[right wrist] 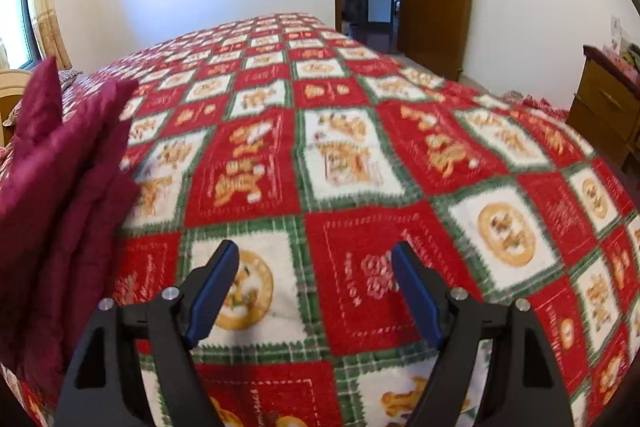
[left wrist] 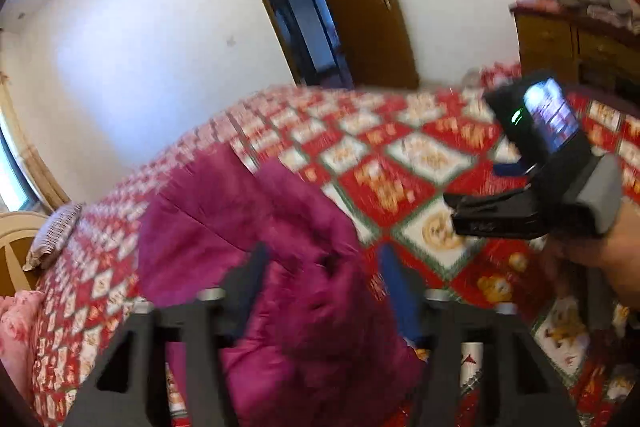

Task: Fold large clothes
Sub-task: 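Fold the lifted jacket side over with the left tool toward the right tool, then grasp the folded jacket end with the right tool while the left tool grips it too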

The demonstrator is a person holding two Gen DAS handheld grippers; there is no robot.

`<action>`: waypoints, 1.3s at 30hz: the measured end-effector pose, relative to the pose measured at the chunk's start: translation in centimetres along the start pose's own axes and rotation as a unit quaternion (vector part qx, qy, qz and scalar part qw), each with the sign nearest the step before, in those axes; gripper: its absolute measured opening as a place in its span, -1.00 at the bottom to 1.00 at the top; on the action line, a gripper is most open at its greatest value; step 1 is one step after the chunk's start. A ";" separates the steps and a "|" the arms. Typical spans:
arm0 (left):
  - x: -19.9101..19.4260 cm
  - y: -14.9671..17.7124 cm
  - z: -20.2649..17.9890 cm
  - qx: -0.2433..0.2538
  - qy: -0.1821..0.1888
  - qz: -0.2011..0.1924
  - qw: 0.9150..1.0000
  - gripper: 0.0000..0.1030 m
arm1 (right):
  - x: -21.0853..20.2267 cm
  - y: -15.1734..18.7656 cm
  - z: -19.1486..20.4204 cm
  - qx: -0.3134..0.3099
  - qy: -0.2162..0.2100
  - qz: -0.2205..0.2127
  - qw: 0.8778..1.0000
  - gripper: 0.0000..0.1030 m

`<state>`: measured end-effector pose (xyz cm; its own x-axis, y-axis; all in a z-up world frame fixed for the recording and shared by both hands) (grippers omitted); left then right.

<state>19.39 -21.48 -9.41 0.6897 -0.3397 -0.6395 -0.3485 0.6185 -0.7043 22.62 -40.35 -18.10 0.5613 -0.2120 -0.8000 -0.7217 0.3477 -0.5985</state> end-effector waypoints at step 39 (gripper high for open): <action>15.9 1.8 16.7 -0.240 -0.059 0.117 0.962 0.82 | 0.2 -7.2 17.4 -0.083 -0.061 0.062 0.993 -0.17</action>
<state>40.30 -13.94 -15.71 0.6138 -0.1298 -0.7787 -0.7368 0.2599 -0.6241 34.97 -27.00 -13.28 0.5020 -0.0606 -0.8627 -0.8393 0.2066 -0.5029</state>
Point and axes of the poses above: each gripper's, at about its wrist camera, not at the fingertips, and x roughly the way its jaws point, z to its left, y to its underside, the point moved 2 cm from there along x, roughly the way its jaws point, and after that the axes turned 9 degrees about z, right-handed, at the moved point
